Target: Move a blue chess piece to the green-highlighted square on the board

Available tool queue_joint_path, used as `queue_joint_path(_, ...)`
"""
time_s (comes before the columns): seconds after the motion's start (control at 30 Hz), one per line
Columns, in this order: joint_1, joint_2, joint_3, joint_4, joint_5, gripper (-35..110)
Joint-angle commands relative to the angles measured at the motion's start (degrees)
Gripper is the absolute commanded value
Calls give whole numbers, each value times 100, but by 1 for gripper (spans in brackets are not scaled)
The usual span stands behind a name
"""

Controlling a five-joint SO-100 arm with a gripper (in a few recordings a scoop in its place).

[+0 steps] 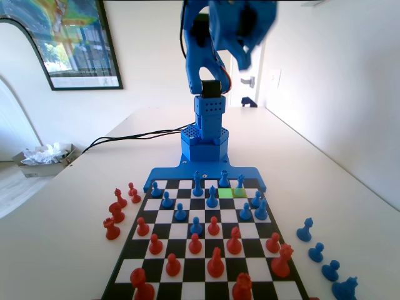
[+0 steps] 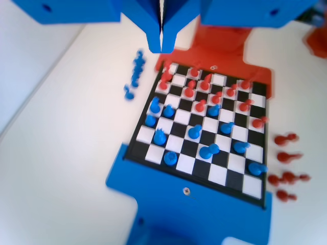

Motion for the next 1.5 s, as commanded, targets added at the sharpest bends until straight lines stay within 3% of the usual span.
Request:
queue_joint_path(0.0, -272, -123, 176, -325, -817, 1)
queue_joint_path(0.17, -290, -272, 492, -492, -2452, 1)
queue_joint_path(0.43, -387, -870, 738, -756, -3287, 1)
queue_joint_path(0.87, -158, -1512, 976, -1327, -4122, 9)
queue_joint_path(1.47, -97, -1494, 2725, -3261, -4491, 10)
